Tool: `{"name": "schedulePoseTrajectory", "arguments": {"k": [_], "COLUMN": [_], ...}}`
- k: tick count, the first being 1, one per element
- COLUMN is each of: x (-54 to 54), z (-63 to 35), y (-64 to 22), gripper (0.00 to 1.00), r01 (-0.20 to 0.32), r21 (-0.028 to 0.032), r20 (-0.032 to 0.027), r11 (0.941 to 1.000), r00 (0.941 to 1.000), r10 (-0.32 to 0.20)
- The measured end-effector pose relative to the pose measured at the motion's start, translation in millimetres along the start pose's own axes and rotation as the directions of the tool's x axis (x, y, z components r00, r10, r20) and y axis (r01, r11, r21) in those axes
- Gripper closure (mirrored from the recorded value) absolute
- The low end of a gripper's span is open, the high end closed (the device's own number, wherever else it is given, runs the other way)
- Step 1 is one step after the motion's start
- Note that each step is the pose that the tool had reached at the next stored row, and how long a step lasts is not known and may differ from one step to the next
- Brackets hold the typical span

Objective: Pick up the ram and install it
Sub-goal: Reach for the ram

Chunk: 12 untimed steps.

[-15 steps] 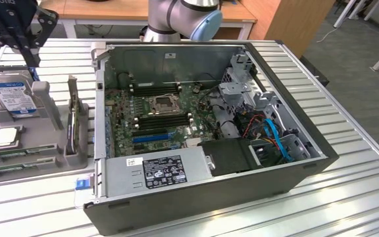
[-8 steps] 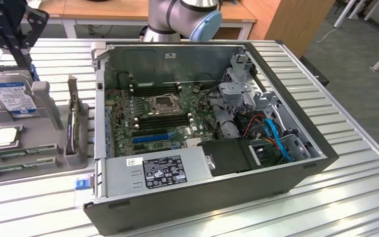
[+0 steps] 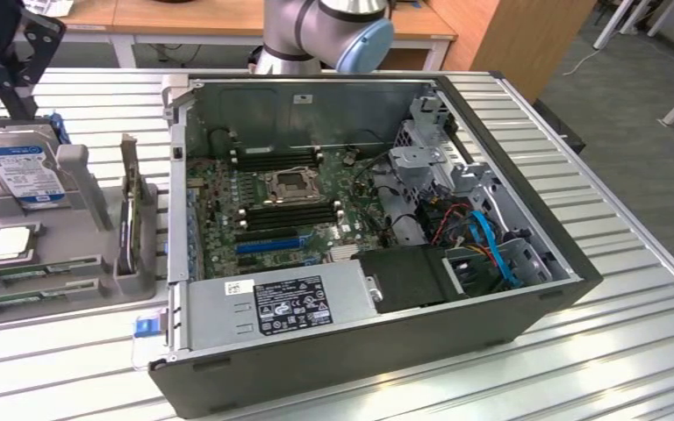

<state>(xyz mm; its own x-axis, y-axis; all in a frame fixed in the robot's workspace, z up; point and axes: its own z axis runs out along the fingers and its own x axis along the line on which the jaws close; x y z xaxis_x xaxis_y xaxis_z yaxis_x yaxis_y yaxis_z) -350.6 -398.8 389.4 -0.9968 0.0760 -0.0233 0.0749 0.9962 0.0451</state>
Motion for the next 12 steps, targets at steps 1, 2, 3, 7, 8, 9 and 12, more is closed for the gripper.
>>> {"name": "schedulePoseTrajectory", "arguments": {"k": [1,2,3,7,8,9,12], "x": [1.1,2.5,4.0,14.4,16.9,19.0,24.9], "z": [0.0,0.0,0.0,-0.2,-0.2,-0.2,-0.3], "y": [-0.1,-0.2,-0.3,-1.1,-1.3,-1.5,-1.9], "gripper": [0.9,0.9,0.9,0.9,0.9,0.9,0.9], "r01": [0.0,0.0,0.0,0.0,0.0,0.0,0.0], "r21": [0.0,0.0001,0.0,0.0,0.0,0.0,0.0], "r20": [0.0,-0.0001,0.0,0.0,-0.0001,0.0,-0.0001], "r11": [1.0,1.0,1.0,1.0,1.0,1.0,1.0], "r00": [1.0,1.0,1.0,1.0,1.0,1.0,1.0], "r10": [0.0,0.0,0.0,0.0,0.0,0.0,0.0]}}
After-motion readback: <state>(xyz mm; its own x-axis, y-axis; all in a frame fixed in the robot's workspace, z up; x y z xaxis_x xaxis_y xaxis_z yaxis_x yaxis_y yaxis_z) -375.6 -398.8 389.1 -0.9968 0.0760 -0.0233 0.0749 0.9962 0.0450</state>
